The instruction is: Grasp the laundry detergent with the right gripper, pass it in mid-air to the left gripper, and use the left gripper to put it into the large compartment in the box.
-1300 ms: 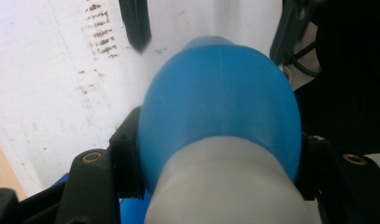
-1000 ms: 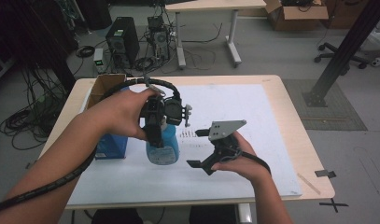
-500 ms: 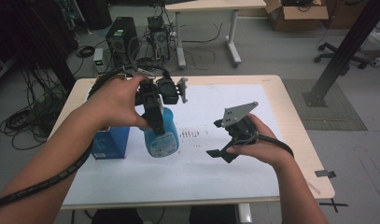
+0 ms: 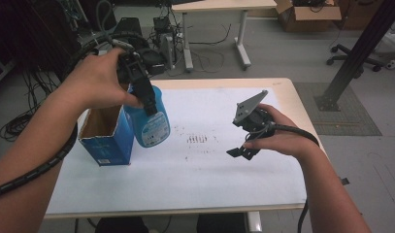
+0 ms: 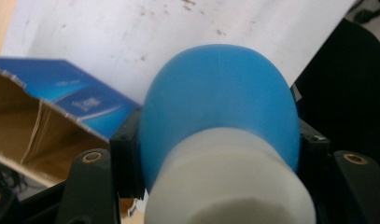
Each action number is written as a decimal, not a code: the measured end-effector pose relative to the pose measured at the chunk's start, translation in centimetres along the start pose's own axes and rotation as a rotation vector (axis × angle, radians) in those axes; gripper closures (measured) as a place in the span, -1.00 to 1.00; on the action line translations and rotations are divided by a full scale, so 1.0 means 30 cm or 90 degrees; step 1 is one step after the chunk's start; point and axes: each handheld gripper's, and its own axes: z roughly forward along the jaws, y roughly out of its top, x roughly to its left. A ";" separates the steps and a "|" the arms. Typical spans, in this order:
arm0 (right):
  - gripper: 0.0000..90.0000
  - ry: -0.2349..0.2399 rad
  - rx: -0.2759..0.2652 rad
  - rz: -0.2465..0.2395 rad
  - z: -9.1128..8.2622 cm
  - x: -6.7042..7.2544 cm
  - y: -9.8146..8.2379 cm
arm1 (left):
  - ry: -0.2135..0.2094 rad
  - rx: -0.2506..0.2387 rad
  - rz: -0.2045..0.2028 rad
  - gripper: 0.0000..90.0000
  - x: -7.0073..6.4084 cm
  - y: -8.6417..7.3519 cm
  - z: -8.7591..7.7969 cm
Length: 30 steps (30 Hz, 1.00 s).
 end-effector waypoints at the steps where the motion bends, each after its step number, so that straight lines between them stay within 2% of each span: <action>1: -0.96 0.000 0.002 0.003 0.000 -0.002 0.000 | 0.001 -0.003 -0.012 -0.16 0.006 -0.002 -0.006; 4: -0.96 0.002 -0.001 0.007 0.002 -0.007 0.000 | 0.012 -0.016 -0.063 -0.16 0.035 -0.011 -0.034; 6: -0.95 0.002 0.000 0.007 0.003 -0.010 0.000 | 0.021 -0.027 -0.113 -0.16 0.061 -0.019 -0.056; 7: -0.95 0.002 0.001 0.006 0.003 -0.012 0.000 | 0.020 -0.034 -0.149 -0.16 0.078 -0.024 -0.067; 12: -0.95 0.006 0.014 0.003 0.006 -0.020 -0.001 | 0.026 -0.036 -0.218 -0.16 0.122 -0.044 -0.104; 13: -0.95 0.007 0.017 0.004 0.007 -0.023 -0.001 | 0.028 -0.034 -0.223 -0.16 0.128 -0.046 -0.108; 14: -0.95 0.007 0.020 0.004 0.007 -0.025 -0.001 | 0.028 -0.033 -0.241 -0.16 0.133 -0.049 -0.111; 20: -0.95 0.008 0.030 0.001 0.000 -0.043 0.001 | 0.032 -0.009 -0.304 -0.16 0.189 -0.071 -0.135; 23: -0.95 0.006 0.035 0.002 -0.002 -0.050 0.007 | 0.046 0.002 -0.338 -0.16 0.214 -0.080 -0.149; 28: -0.95 0.010 0.037 -0.005 0.004 -0.052 0.016 | 0.051 -0.002 -0.389 -0.16 0.251 -0.104 -0.169; 30: -0.95 0.012 0.038 -0.006 0.008 -0.051 0.018 | 0.046 -0.004 -0.400 -0.16 0.264 -0.116 -0.172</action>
